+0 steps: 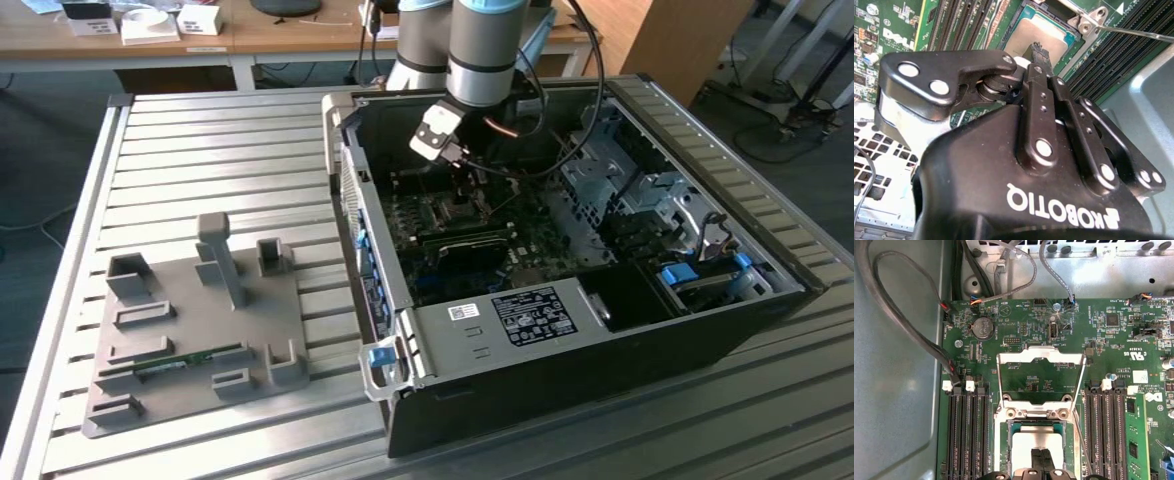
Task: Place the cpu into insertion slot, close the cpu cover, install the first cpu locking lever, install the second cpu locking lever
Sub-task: 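Place the cpu into insertion slot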
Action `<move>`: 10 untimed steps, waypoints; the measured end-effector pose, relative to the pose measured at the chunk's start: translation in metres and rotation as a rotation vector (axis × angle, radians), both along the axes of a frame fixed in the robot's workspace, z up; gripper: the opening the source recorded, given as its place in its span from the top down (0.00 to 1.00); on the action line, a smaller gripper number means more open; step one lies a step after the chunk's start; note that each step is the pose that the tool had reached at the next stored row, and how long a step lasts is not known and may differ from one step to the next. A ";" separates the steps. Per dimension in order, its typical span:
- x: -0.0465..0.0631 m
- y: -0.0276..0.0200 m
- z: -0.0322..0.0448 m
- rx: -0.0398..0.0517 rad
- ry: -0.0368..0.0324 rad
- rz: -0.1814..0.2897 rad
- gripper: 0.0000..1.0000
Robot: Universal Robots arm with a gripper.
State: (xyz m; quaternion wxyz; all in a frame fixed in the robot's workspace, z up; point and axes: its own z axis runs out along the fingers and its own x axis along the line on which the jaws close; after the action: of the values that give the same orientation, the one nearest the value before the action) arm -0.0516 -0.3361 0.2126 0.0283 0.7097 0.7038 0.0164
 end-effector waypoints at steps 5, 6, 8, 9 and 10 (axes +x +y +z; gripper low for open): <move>0.000 -0.0001 -0.0004 -0.0001 0.0000 0.000 0.90; 0.000 -0.0001 -0.0004 0.0001 -0.0001 0.000 0.90; 0.000 -0.0007 -0.0005 0.0003 -0.0002 0.000 0.90; 0.000 -0.0007 -0.0005 0.0002 -0.0001 0.000 0.90; 0.000 -0.0007 -0.0005 0.0001 -0.0001 0.000 0.90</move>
State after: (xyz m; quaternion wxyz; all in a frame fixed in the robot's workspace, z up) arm -0.0516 -0.3368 0.2121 0.0283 0.7097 0.7038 0.0165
